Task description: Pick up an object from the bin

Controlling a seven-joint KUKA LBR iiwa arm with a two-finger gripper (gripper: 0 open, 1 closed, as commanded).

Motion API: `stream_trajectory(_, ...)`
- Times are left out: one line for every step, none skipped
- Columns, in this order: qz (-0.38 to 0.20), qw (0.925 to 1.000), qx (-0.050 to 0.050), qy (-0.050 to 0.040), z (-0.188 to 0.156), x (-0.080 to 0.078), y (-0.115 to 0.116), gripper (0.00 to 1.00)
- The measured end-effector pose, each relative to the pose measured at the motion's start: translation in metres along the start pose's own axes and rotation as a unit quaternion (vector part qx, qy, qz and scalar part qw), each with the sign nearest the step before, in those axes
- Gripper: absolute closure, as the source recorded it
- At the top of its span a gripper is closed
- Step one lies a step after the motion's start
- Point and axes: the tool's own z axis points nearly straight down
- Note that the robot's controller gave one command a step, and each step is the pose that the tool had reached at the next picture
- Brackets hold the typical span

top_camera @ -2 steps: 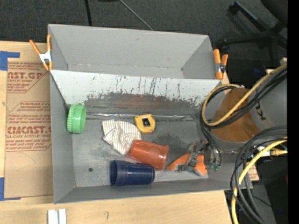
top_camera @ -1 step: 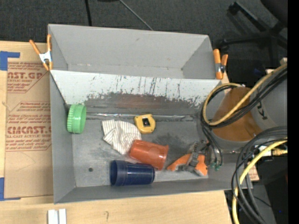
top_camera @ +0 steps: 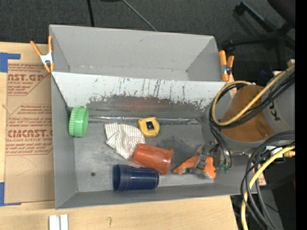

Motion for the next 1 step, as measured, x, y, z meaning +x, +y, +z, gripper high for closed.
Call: stream_trajectory(0.0,1.0,-0.001,-0.0037,-0.0201,-0.0015,0.0004,1.0)
